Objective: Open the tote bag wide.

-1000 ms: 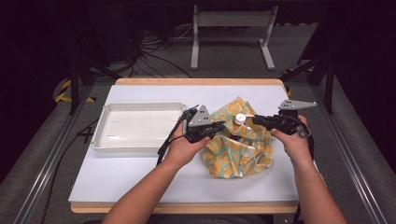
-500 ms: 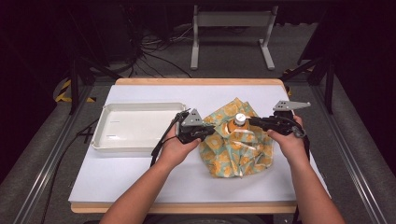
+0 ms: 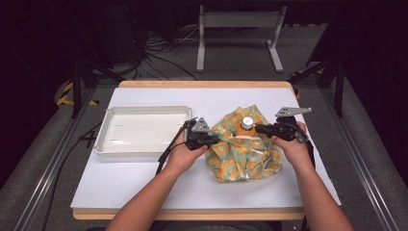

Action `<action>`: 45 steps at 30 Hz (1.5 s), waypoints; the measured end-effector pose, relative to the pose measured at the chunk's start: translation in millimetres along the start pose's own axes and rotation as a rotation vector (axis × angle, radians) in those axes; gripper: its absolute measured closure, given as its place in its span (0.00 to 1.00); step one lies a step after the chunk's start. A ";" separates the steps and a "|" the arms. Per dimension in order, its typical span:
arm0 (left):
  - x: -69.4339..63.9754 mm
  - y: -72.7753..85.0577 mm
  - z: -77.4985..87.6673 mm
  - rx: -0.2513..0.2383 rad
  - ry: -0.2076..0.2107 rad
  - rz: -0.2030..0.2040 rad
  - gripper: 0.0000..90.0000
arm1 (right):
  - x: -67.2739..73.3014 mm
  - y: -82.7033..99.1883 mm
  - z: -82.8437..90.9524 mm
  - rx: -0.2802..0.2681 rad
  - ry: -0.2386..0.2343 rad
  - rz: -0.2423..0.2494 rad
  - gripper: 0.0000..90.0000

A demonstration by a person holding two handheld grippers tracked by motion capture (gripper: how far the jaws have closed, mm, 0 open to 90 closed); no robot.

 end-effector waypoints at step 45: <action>-20.2 3.9 -14.3 0.022 0.034 -0.075 0.97 | 39.3 0.2 31.7 -0.096 -0.058 0.031 0.91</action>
Point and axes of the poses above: each handheld gripper's, and its own axes: z roughly backward along the jaws, y roughly out of its underside, x roughly to its left, the point moved 6 cm from there along -z, roughly forward along the jaws, and after that the axes turned 3 degrees about -y, right-handed, at the moved point
